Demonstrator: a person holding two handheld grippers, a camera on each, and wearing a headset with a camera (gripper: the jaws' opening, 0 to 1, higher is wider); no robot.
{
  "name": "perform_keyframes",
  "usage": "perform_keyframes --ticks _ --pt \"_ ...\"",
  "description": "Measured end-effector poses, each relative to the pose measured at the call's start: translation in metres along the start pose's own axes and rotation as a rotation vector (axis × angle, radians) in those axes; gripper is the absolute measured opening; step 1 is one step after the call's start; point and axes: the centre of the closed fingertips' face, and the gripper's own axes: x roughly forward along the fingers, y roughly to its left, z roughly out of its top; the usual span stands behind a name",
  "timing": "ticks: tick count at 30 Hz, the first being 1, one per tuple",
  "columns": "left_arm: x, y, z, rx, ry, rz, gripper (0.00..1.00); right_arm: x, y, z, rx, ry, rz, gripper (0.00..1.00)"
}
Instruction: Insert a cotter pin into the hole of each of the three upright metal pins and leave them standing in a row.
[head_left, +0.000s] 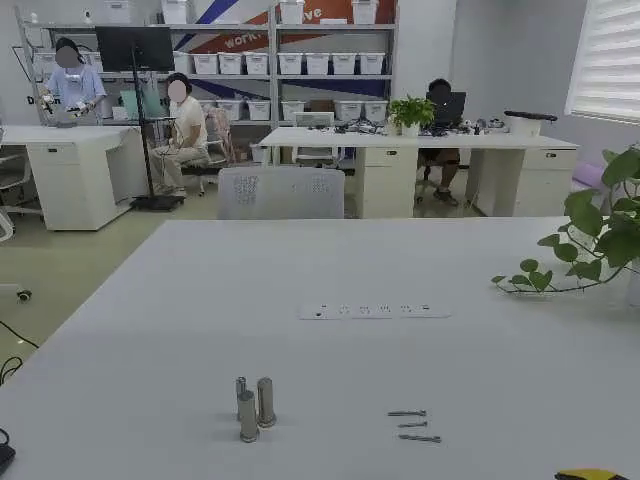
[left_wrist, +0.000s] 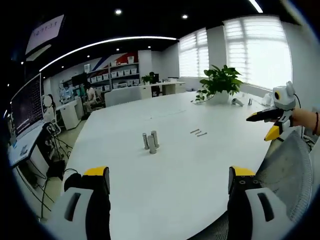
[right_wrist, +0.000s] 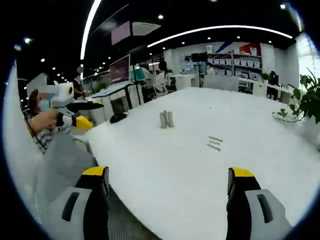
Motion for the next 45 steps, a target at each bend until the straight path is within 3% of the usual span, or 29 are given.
perform_keyframes --ticks 14,23,27,45 --pt "-0.005 0.0 0.001 0.004 0.004 0.012 0.95 -0.004 0.0 0.002 0.01 -0.018 -0.005 1.0" --pt "-0.007 0.004 0.004 -0.018 -0.019 0.032 0.91 -0.005 0.001 0.003 0.005 -0.027 -0.005 0.99" --pt "-0.008 0.004 0.003 -0.013 -0.009 0.036 0.91 -0.004 0.0 0.005 -0.007 -0.041 -0.016 0.93" --pt "-0.004 -0.003 0.003 -0.006 -0.01 0.023 0.89 0.006 0.004 0.005 0.007 -0.04 0.012 1.0"
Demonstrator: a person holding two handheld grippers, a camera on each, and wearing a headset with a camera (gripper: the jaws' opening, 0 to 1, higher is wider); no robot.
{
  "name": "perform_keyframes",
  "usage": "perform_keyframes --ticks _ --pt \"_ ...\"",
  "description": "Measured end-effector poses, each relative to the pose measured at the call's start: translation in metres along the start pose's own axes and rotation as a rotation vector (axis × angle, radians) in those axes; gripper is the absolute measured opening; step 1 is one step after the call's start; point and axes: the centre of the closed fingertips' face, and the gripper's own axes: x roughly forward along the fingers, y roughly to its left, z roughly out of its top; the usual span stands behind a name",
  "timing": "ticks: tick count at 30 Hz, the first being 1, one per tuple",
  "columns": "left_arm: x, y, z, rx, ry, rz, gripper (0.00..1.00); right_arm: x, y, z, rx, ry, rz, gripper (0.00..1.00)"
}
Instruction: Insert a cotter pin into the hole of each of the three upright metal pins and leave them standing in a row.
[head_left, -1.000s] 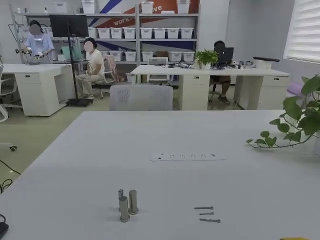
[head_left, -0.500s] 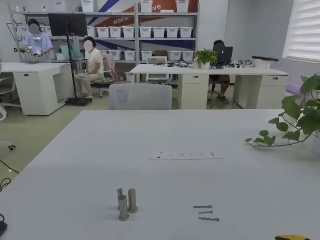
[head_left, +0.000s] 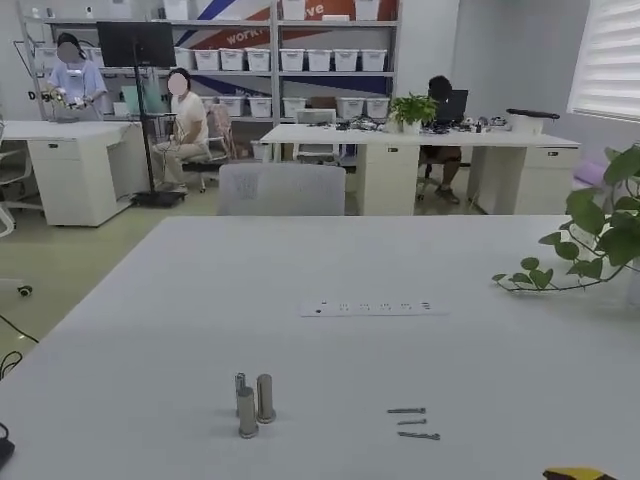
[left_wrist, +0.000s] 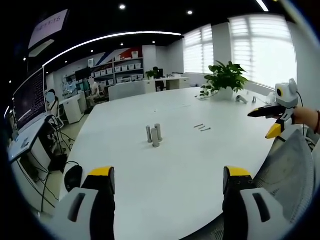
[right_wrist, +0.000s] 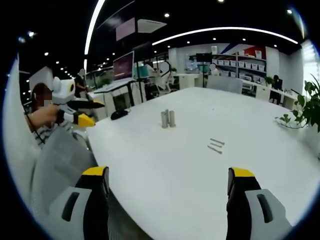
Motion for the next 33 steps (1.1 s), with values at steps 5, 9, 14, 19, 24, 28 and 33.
perform_keyframes --ticks 5,9,14,19,24,28,33 --pt "0.001 -0.002 0.0 -0.001 0.004 -0.003 0.88 0.002 0.0 -0.001 -0.001 0.003 0.005 1.0" --pt "0.003 0.001 -0.002 0.002 0.006 -0.004 0.86 0.003 0.0 -0.001 -0.002 0.004 0.008 1.0" --pt "0.006 0.005 -0.003 -0.004 0.004 -0.003 0.84 0.004 -0.001 0.002 0.005 -0.006 0.006 1.0" --pt "0.008 0.009 -0.004 0.0 0.005 0.002 0.82 0.004 -0.001 0.003 0.005 -0.01 0.008 1.0" --pt "0.011 0.012 -0.005 0.006 0.003 0.007 0.77 0.005 -0.001 0.006 0.004 -0.015 0.014 1.0" --pt "0.015 0.016 -0.003 0.017 -0.009 0.013 0.75 0.006 0.0 0.009 0.01 -0.029 0.021 0.99" --pt "0.023 0.021 -0.004 0.031 0.002 0.012 0.71 0.008 0.0 0.013 0.028 -0.055 0.028 0.98"
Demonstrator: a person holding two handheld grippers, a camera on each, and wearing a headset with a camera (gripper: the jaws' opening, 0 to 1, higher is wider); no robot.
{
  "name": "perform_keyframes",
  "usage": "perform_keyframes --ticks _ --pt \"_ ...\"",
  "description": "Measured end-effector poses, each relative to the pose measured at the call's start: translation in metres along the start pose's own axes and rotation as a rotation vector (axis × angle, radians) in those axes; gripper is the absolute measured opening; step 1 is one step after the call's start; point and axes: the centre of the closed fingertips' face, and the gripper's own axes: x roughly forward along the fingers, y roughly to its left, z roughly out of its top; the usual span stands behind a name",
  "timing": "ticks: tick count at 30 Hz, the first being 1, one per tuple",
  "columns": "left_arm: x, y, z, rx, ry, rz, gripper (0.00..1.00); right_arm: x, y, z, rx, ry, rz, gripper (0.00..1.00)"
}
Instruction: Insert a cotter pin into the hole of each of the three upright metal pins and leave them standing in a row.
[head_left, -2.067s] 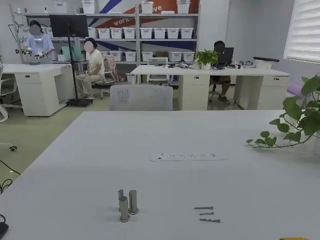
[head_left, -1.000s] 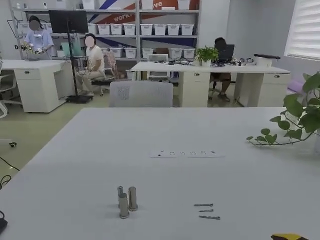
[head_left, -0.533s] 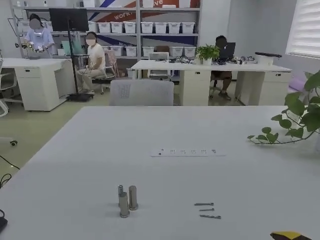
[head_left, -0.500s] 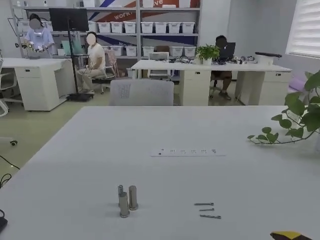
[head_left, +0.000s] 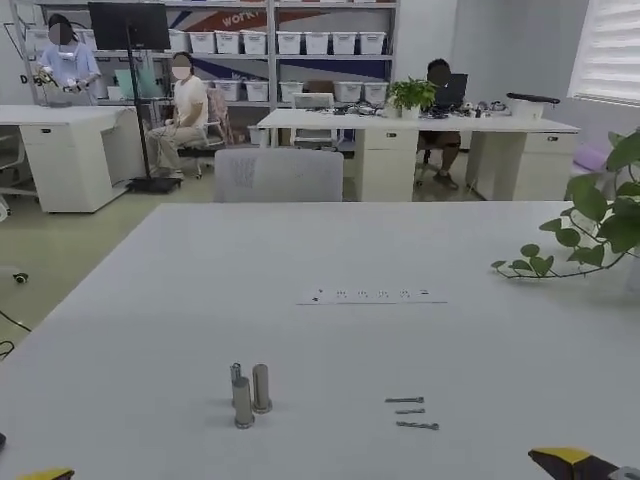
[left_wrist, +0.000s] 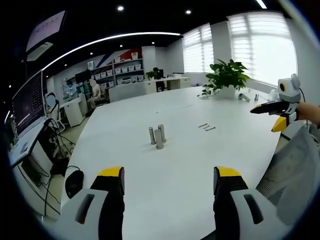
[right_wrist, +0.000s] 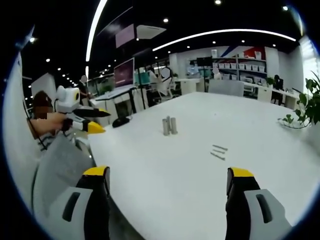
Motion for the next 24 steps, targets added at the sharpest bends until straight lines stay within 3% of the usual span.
perform_keyframes --ticks 19,24 --pt "0.044 0.008 0.024 0.067 -0.002 -0.032 0.63 0.01 -0.01 0.007 0.009 -0.009 0.0 0.96" --pt "0.057 0.014 0.033 0.025 -0.028 -0.03 0.56 0.014 -0.01 0.009 0.016 -0.016 0.008 0.96"
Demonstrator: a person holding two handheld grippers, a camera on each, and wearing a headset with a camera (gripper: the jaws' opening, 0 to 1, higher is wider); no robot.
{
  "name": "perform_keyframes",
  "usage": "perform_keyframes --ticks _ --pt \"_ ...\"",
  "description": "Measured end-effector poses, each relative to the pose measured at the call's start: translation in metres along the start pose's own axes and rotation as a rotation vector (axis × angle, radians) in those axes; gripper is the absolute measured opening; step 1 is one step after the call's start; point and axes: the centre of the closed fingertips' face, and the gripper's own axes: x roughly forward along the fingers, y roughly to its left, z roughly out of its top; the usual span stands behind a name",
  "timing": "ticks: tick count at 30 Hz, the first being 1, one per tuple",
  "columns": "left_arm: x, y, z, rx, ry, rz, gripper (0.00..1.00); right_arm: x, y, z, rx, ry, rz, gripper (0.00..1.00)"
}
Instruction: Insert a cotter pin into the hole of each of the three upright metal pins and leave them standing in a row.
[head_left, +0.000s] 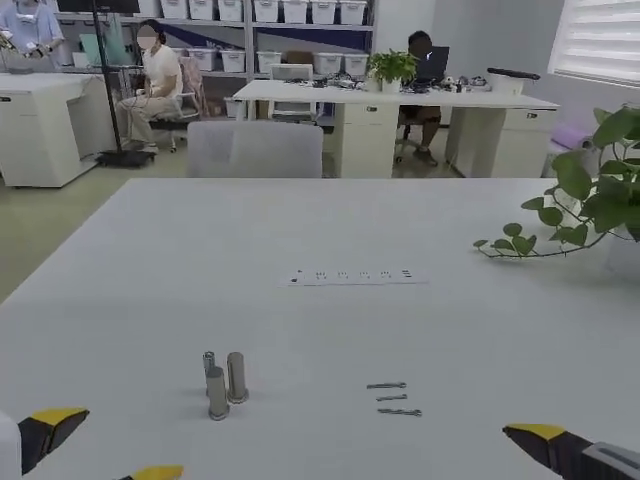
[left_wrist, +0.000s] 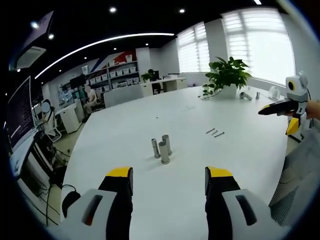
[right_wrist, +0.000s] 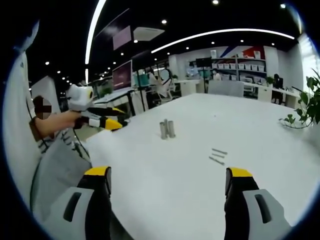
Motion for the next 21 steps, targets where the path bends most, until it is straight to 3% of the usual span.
perform_keyframes --ticks 5,21 --pt "0.012 0.004 0.006 0.0 -0.019 -0.007 0.53 0.003 -0.001 -0.001 0.005 0.007 0.007 0.95" --pt "0.051 0.039 0.01 -0.009 -0.01 0.02 0.38 0.011 -0.009 -0.005 0.034 0.014 0.006 0.93"
